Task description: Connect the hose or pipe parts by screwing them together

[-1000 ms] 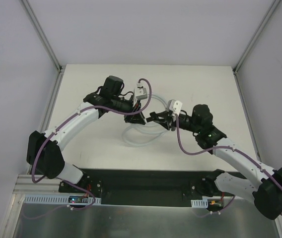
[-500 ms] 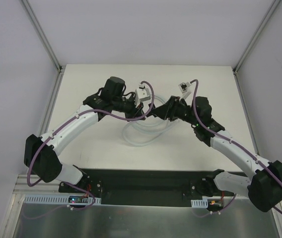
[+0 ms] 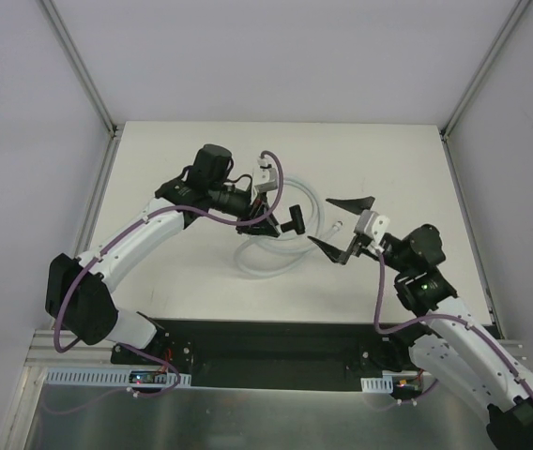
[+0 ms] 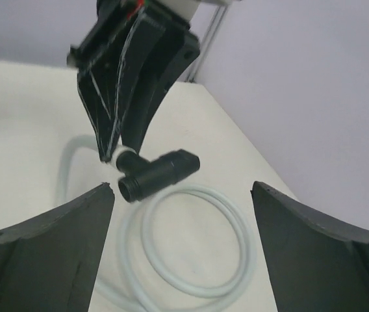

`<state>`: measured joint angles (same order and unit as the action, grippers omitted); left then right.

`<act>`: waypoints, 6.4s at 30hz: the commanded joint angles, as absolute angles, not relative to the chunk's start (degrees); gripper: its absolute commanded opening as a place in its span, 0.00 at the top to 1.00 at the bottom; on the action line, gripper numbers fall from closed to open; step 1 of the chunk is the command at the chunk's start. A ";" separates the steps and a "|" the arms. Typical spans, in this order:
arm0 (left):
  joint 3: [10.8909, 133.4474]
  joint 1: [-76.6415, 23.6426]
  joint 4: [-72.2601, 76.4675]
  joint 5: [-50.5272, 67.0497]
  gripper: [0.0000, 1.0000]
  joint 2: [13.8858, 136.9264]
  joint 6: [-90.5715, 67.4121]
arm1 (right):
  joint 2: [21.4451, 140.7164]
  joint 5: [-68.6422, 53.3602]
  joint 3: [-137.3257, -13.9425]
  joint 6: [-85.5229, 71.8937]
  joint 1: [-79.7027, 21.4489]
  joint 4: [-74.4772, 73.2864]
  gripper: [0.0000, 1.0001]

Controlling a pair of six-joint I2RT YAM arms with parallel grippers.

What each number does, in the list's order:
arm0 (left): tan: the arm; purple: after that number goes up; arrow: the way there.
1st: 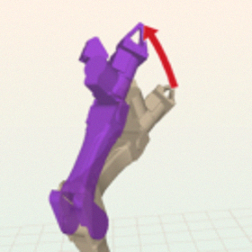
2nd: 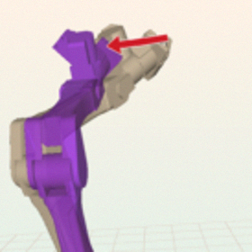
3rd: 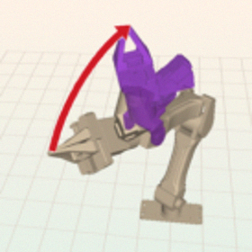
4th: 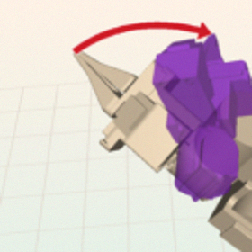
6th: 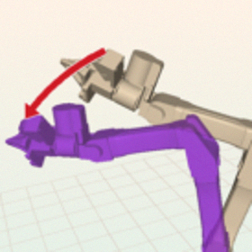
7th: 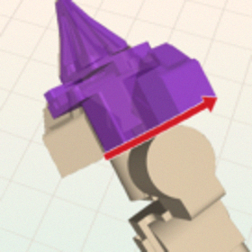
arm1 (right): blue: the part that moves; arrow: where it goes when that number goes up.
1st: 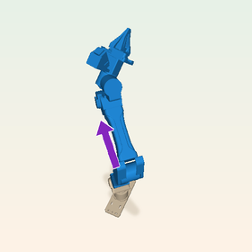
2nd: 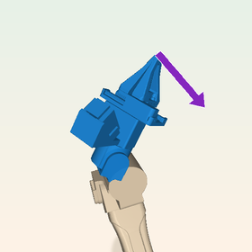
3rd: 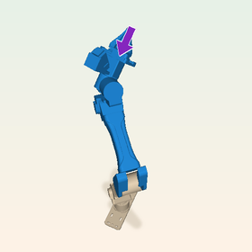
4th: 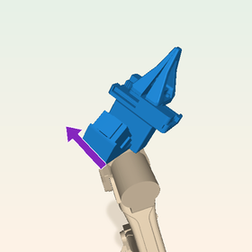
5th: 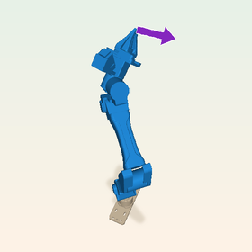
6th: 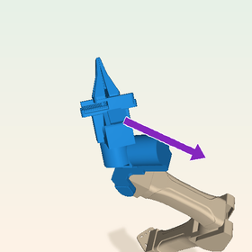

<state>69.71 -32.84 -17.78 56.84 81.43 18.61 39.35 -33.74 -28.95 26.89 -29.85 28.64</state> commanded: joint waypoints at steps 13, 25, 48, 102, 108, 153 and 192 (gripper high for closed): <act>72.86 -31.55 -21.35 72.86 1.00 82.26 18.81 | 46.31 -46.31 -37.35 68.02 -33.48 13.89 0.14; 74.53 -31.55 -22.32 69.71 1.00 82.97 19.25 | 52.03 -53.52 -43.42 66.11 -34.98 6.07 0.66; 75.94 -32.87 -21.80 49.75 1.00 82.88 20.04 | 60.82 -27.86 -44.82 -31.37 -34.98 24.96 0.61; 77.78 -30.50 -25.40 75.50 1.00 87.27 12.13 | 45.17 -33.75 -40.16 86.65 -47.19 11.52 0.31; 78.75 -30.59 -27.42 75.49 1.00 88.15 13.53 | 45.70 -30.16 -40.69 89.47 -49.57 10.46 0.41; 80.86 -30.32 -31.99 76.38 1.00 89.47 13.53 | 46.94 -10.01 -33.40 107.67 -54.32 13.71 0.54; 88.06 -30.32 -32.61 51.15 0.66 89.12 9.50 | 59.41 -0.35 -28.92 95.01 -52.56 27.48 1.00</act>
